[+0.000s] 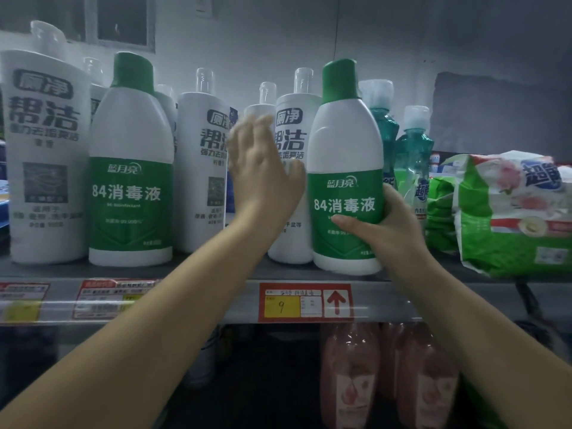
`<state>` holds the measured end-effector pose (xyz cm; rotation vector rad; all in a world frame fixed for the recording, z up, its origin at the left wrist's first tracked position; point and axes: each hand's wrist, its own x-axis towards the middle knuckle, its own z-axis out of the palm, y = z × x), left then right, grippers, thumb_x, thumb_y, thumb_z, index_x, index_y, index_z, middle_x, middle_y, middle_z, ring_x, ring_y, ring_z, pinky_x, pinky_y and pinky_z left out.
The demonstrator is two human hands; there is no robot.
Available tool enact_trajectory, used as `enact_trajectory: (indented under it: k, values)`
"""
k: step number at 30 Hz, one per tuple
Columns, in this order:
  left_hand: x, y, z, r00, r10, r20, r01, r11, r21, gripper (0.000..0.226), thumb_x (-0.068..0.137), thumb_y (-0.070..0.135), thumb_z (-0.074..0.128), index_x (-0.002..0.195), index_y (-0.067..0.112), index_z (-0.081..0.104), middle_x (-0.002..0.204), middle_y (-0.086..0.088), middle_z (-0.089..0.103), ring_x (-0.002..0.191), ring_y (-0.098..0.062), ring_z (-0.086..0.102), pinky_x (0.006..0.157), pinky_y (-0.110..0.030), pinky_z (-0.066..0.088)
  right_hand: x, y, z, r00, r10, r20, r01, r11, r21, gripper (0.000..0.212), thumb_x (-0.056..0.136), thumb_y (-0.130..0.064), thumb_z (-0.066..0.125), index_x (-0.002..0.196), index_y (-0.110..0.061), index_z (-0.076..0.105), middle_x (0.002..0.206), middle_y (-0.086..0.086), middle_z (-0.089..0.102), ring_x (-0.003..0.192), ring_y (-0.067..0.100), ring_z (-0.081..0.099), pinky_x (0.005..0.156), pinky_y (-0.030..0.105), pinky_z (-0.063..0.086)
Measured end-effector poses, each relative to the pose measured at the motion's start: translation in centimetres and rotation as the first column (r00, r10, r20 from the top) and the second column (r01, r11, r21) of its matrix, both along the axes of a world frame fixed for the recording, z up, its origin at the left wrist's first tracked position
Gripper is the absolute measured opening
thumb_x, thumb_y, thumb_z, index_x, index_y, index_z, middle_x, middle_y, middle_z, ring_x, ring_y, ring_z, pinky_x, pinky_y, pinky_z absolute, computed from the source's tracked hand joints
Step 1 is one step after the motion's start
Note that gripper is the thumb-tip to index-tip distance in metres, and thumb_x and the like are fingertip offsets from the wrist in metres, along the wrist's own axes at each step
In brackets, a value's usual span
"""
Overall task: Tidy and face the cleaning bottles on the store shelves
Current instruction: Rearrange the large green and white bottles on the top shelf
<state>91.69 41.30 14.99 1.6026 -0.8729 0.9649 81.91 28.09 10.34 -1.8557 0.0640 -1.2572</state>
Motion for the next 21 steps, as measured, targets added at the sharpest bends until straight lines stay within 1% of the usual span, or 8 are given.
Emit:
enact_trajectory:
  k: [1,3,6,8,10,14,17,21]
  values:
    - [-0.4,-0.1,0.1,0.999,-0.025,0.032,0.025,1.0,0.003,0.059,0.083,0.015,0.055,0.137,0.014,0.032,0.146,-0.005,0.029,0.137,-0.019,0.017,0.114,-0.031,0.015,0.0,-0.1,0.0,1.0,-0.015,0.006,0.015,1.0,0.004,0.05,0.064,-0.013,0.083,0.103,-0.024,0.053,0.094,-0.009,0.067,0.082,0.003,0.067,0.064,0.017,0.056]
    - [-0.8,-0.5,0.2,0.998,-0.052,0.031,0.051,0.998,0.043,0.055,0.083,0.018,0.055,0.134,0.015,0.037,0.142,-0.004,0.034,0.134,-0.02,0.022,0.112,-0.033,0.018,-0.3,-0.2,0.1,0.998,-0.06,0.003,0.06,0.998,-0.007,0.054,0.064,-0.016,0.083,0.105,-0.024,0.049,0.096,-0.012,0.064,0.088,0.006,0.065,0.069,0.021,0.055]
    - [-0.5,-1.2,0.2,0.997,-0.057,-0.046,0.061,0.993,0.102,0.055,0.085,0.024,0.055,0.137,0.019,0.035,0.15,-0.003,0.024,0.139,-0.022,0.013,0.114,-0.04,0.015,-0.8,-0.4,0.4,0.996,-0.094,-0.015,0.093,0.995,-0.039,0.053,0.065,-0.02,0.083,0.106,-0.025,0.05,0.097,-0.015,0.061,0.091,0.006,0.062,0.072,0.02,0.052]
    - [-0.1,-1.6,0.0,0.996,-0.047,-0.069,0.056,0.989,0.138,0.057,0.086,0.026,0.056,0.138,0.022,0.033,0.153,-0.002,0.018,0.141,-0.021,0.009,0.114,-0.043,0.014,-1.1,-0.5,0.7,0.993,-0.11,-0.049,0.107,0.993,-0.055,0.055,0.065,-0.022,0.083,0.111,-0.024,0.051,0.101,-0.01,0.062,0.092,0.007,0.062,0.074,0.02,0.051]
    - [0.2,-2.0,-0.3,0.997,-0.032,-0.076,0.044,0.985,0.169,0.064,0.085,0.025,0.057,0.142,0.024,0.026,0.154,-0.001,0.015,0.141,-0.022,0.009,0.114,-0.045,0.015,-1.4,-0.8,0.8,0.988,-0.133,-0.074,0.13,0.99,-0.043,0.062,0.064,-0.024,0.084,0.117,-0.02,0.052,0.108,-0.005,0.063,0.097,0.012,0.062,0.079,0.025,0.052]
    - [1.2,-2.6,-1.0,0.982,-0.078,-0.174,0.104,0.984,0.145,0.085,0.084,0.027,0.06,0.148,0.021,0.005,0.152,-0.003,0.017,0.139,-0.023,0.015,0.115,-0.043,0.018,-1.9,-1.3,0.4,0.989,-0.106,-0.105,0.11,0.993,0.035,0.065,0.053,-0.034,0.084,0.11,-0.025,0.054,0.107,-0.008,0.065,0.101,0.017,0.063,0.09,0.042,0.053]
    - [1.7,-2.8,-1.6,0.97,-0.099,-0.221,0.135,0.979,0.156,0.097,0.079,0.034,0.066,0.147,0.014,0.0,0.147,-0.006,0.022,0.135,-0.022,0.023,0.112,-0.04,0.024,-2.4,-1.4,0.6,0.985,-0.121,-0.125,0.125,0.992,0.024,0.07,0.046,-0.043,0.079,0.11,-0.026,0.054,0.108,-0.01,0.065,0.102,0.017,0.062,0.09,0.044,0.053]
    - [1.8,-3.0,-1.6,0.965,-0.078,-0.251,0.126,0.976,0.18,0.112,0.07,0.044,0.074,0.147,0.012,0.001,0.146,-0.007,0.024,0.133,-0.024,0.026,0.109,-0.042,0.031,-2.8,-1.5,1.0,0.98,-0.119,-0.159,0.124,0.992,0.02,0.071,0.046,-0.039,0.078,0.111,-0.027,0.052,0.107,-0.008,0.064,0.102,0.019,0.062,0.089,0.044,0.053]
